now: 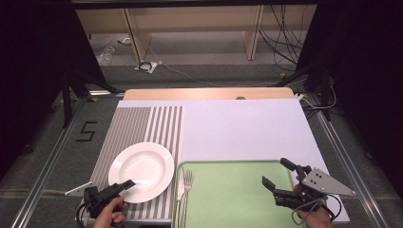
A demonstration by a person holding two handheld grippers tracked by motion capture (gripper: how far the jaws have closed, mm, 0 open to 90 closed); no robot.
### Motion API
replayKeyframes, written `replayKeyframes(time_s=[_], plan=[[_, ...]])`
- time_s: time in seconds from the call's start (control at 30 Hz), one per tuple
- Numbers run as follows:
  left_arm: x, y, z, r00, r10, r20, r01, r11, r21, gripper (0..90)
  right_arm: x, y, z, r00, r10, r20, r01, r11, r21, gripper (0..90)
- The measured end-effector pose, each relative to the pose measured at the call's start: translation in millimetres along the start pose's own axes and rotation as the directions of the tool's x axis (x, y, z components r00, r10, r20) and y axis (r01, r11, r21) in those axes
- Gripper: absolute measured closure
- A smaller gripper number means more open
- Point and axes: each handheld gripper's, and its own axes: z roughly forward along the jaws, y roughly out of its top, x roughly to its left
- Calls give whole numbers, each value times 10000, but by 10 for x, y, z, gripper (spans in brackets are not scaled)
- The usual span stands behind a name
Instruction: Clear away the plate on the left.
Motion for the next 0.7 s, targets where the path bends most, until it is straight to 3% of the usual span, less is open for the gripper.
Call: replayKeyframes(time_s=[0.7], plan=[[38, -13, 63, 9987, -432, -281, 426, 9989, -211, 727, 6, -1, 5, 10000, -20, 0, 20, 10000, 10, 158]])
